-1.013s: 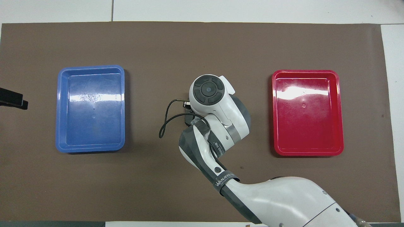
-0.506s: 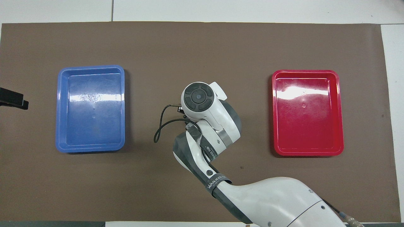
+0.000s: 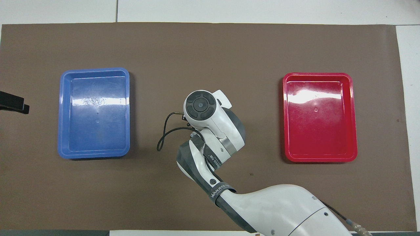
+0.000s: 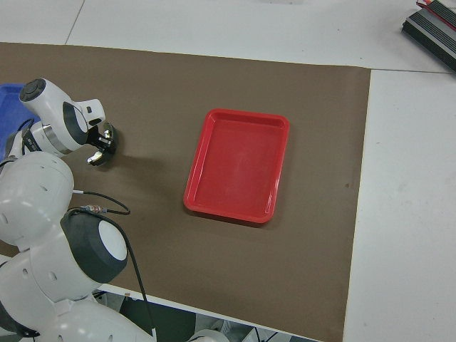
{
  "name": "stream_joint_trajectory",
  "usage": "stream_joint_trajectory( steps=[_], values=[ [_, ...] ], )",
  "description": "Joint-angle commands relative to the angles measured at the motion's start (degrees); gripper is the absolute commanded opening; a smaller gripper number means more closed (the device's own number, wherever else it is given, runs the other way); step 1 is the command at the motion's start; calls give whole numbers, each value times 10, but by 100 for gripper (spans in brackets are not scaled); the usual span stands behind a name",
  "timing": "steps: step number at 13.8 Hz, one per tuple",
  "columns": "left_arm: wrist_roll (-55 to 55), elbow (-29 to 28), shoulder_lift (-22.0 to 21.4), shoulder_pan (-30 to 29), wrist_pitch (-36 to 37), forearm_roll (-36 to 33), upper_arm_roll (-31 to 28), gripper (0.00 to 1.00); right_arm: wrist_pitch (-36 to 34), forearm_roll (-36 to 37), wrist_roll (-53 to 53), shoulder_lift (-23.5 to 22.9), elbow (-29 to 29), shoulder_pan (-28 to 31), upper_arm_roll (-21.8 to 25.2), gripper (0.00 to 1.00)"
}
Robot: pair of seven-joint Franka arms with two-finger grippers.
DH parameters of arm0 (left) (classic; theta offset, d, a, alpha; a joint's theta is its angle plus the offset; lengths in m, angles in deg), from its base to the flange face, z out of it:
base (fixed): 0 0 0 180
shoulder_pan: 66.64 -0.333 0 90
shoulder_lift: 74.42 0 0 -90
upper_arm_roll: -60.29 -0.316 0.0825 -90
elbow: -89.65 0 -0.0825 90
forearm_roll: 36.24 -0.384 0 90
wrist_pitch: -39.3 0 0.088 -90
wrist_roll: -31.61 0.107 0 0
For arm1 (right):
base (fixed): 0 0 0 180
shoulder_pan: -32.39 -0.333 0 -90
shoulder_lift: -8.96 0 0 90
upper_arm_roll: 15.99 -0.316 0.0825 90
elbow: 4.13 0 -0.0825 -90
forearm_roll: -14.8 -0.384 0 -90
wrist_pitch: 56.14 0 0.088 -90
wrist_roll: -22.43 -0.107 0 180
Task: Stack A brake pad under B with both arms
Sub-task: 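Lower the silver pad onto the dark pad and open the right gripper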
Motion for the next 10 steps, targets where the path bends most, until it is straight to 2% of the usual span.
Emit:
stream_joint_trajectory(
  steps=[1, 3, 4, 5, 6, 10],
  values=[
    [-4, -9, -5, -7, -8, 5, 3, 100, 19, -4, -3, 3, 13, -3, 1, 1],
    [-4, -9, -5, -7, -9, 5, 3, 100, 19, -4, -2, 3, 13, -3, 1, 4],
    [-4, -9, -4, -7, -8, 5, 2, 100, 19, -4, -2, 3, 13, -3, 1, 13],
    [-4, -9, -5, -7, -8, 5, 3, 100, 23, -7, -2, 3, 13, -2, 1, 46],
    [-4, -9, -5, -7, -8, 5, 2, 100, 26, -8, -2, 3, 14, -3, 1, 99],
    [-4, -9, -5, -7, -9, 5, 3, 100, -3, -6, -6, 10, -11, -2, 2, 100]
  ],
)
